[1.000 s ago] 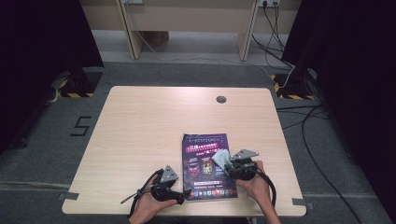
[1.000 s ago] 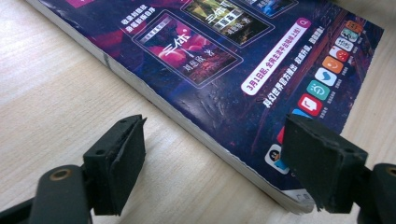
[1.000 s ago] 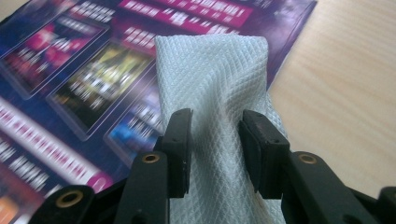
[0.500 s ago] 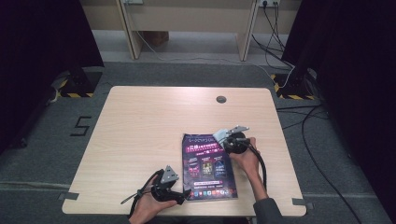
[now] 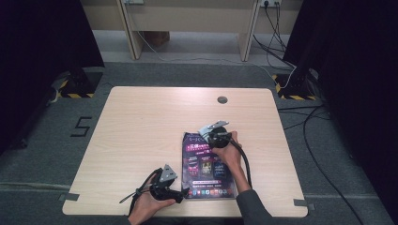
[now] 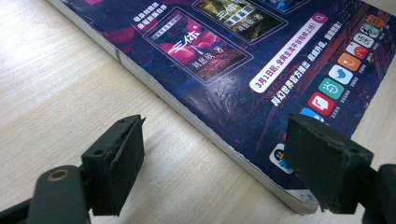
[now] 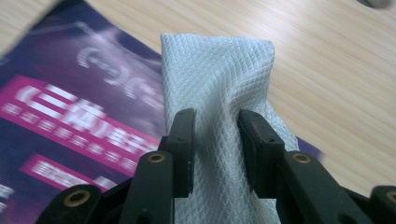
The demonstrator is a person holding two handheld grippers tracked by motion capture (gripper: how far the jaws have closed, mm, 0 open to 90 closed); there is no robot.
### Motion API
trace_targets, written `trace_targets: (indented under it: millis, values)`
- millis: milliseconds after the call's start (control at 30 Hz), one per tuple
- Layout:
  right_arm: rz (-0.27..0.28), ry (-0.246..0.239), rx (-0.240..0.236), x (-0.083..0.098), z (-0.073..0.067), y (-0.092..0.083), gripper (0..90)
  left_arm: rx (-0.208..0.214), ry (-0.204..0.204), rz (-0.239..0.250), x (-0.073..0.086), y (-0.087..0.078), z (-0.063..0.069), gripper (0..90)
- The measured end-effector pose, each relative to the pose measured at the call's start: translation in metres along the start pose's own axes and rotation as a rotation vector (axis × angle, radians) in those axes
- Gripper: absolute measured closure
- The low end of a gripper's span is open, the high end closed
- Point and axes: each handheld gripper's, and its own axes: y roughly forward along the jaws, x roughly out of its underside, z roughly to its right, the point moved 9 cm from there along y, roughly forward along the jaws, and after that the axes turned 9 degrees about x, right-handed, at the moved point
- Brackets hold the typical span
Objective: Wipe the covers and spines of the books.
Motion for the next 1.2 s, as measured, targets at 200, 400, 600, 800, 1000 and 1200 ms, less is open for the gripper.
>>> trace_targets:
  millis: [200,400,600,800,1000,1200]
  values:
    - [0.026,-0.064,-0.041,-0.018,-0.035,0.006,68.2,0.0,0.003,0.002,0.0,0.0,0.001,20.0]
    - [0.053,-0.1,-0.068,-0.026,-0.055,0.007,69.3,0.002,0.0,0.002,0.0,0.0,0.0,20.0]
    - [0.081,-0.117,-0.12,-0.022,-0.07,0.0,69.9,0.003,-0.003,0.002,0.0,0.0,0.0,20.0]
    - [0.098,-0.143,-0.187,-0.011,-0.083,-0.013,70.0,0.003,-0.006,0.004,0.0,0.0,0.0,19.8]
    - [0.105,-0.155,-0.257,0.004,-0.095,-0.029,69.9,0.0,-0.011,0.008,0.0,0.0,0.0,19.5]
    - [0.107,-0.151,-0.293,0.016,-0.095,-0.038,69.8,-0.001,-0.01,0.008,0.0,0.0,0.0,19.5]
